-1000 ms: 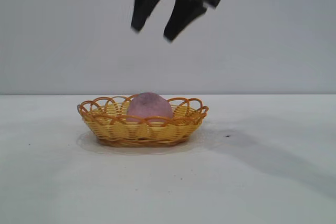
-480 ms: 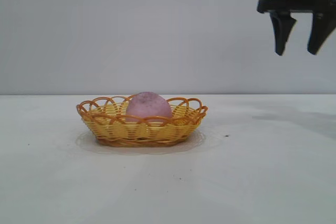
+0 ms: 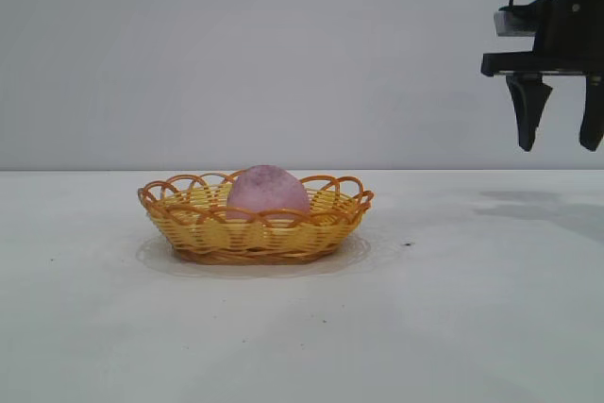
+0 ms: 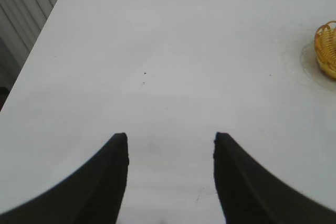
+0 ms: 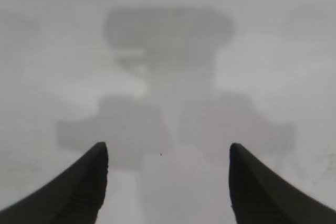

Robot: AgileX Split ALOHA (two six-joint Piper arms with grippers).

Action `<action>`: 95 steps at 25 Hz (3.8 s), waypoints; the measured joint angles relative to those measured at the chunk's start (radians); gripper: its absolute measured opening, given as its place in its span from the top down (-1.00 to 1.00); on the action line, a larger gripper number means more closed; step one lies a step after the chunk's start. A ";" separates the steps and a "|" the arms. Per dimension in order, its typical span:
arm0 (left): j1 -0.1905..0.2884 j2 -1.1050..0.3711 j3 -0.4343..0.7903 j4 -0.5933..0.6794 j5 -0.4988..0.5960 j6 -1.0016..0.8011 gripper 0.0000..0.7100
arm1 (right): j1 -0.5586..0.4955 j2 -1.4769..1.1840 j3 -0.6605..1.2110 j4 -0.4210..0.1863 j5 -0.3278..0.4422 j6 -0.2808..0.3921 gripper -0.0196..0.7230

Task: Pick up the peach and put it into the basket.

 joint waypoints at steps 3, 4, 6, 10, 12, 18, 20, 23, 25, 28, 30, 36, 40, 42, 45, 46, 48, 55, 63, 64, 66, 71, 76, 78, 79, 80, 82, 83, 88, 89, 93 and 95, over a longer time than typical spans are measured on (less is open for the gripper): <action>0.000 0.000 0.000 0.000 0.000 0.000 0.10 | 0.000 -0.008 0.000 -0.004 0.056 0.000 -0.20; 0.000 0.000 0.000 0.000 0.000 0.000 0.10 | -0.002 -0.017 0.000 -0.007 0.076 -0.001 -0.20; 0.000 0.000 0.000 0.000 0.000 0.000 0.10 | -0.004 -0.036 0.000 -0.009 0.123 -0.001 -0.20; 0.000 0.000 0.000 0.000 0.000 0.000 0.10 | -0.007 -0.065 0.000 -0.008 0.223 -0.008 -0.20; 0.000 0.000 0.000 0.000 0.000 0.000 0.10 | -0.010 -0.089 0.025 0.021 0.229 -0.028 -0.20; 0.000 0.000 0.000 0.000 0.000 0.000 0.10 | -0.008 -0.395 0.439 0.065 0.032 -0.036 -0.20; 0.000 0.000 0.000 0.000 0.000 0.000 0.10 | -0.008 -0.556 0.654 0.062 -0.095 -0.036 -0.20; 0.000 0.000 0.000 0.000 0.000 0.000 0.10 | -0.002 -0.880 0.942 0.035 -0.210 -0.036 -0.20; 0.000 0.000 0.000 0.000 0.000 0.000 0.10 | -0.001 -1.076 1.021 0.003 -0.209 -0.026 -0.20; 0.000 0.000 0.000 0.000 0.000 0.000 0.10 | -0.001 -1.321 1.047 -0.057 -0.115 0.004 -0.20; 0.000 0.000 0.000 0.000 0.000 0.000 0.10 | 0.001 -1.456 1.055 -0.077 -0.023 0.031 -0.20; 0.000 0.000 0.000 0.000 0.000 0.000 0.10 | 0.001 -1.818 1.097 -0.080 0.161 0.040 -0.20; 0.000 0.000 0.000 0.000 0.000 0.000 0.10 | 0.001 -1.984 1.130 -0.071 0.252 0.017 -0.20; 0.000 0.000 0.000 0.000 0.000 0.000 0.10 | 0.001 -2.025 1.131 -0.064 0.252 0.016 -0.20; 0.000 0.000 0.000 0.000 0.000 0.000 0.10 | 0.001 -2.049 1.136 -0.050 0.228 0.016 -0.20; 0.000 0.000 0.000 0.000 0.000 0.000 0.10 | 0.001 -2.049 1.143 -0.036 0.210 0.016 -0.20; 0.000 0.000 0.000 0.000 0.000 0.000 0.10 | 0.001 -2.050 1.164 -0.003 0.178 0.012 -0.20; 0.000 0.000 0.000 0.000 0.000 0.000 0.10 | 0.001 -2.050 1.171 0.022 0.162 -0.005 -0.20; 0.000 0.000 0.000 0.000 0.000 0.000 0.10 | 0.001 -2.144 1.171 0.044 0.158 -0.062 -0.20; 0.000 0.000 0.000 0.000 0.000 0.000 0.10 | 0.001 -2.146 1.171 0.046 0.158 -0.067 -0.20; 0.000 0.000 0.000 0.000 0.000 0.000 0.10 | 0.001 -2.146 1.171 0.059 0.158 -0.088 -0.20; 0.000 0.000 0.000 0.000 0.000 0.000 0.10 | 0.001 -2.146 1.171 0.065 0.158 -0.100 -0.20; 0.000 0.000 0.000 0.000 0.000 0.000 0.10 | 0.001 -2.146 1.171 0.065 0.158 -0.102 -0.20; 0.000 0.000 0.000 0.000 0.000 0.000 0.10 | 0.001 -2.146 1.171 0.065 0.158 -0.102 -0.20; 0.000 0.000 0.000 0.000 0.000 0.000 0.10 | 0.001 -2.146 1.171 0.065 0.158 -0.102 -0.20; 0.000 0.000 0.000 0.000 0.000 0.000 0.10 | 0.001 -2.146 1.171 0.065 0.158 -0.102 -0.20; 0.000 0.000 0.000 0.000 0.000 0.000 0.10 | 0.001 -2.146 1.171 0.065 0.158 -0.102 -0.20; 0.000 0.000 0.000 0.000 0.000 0.000 0.10 | 0.001 -2.146 1.171 0.065 0.158 -0.102 -0.20; 0.000 0.000 0.000 0.000 0.000 0.000 0.10 | 0.001 -2.146 1.171 0.065 0.158 -0.104 -0.20; 0.000 0.000 0.000 0.000 0.000 0.000 0.10 | 0.001 -2.146 1.171 0.065 0.158 -0.104 -0.20; 0.000 0.000 0.000 0.000 0.000 0.000 0.10 | 0.001 -2.146 1.171 0.065 0.158 -0.104 -0.20; 0.000 0.000 0.000 0.000 0.000 0.000 0.10 | 0.001 -2.146 1.171 0.065 0.158 -0.104 -0.20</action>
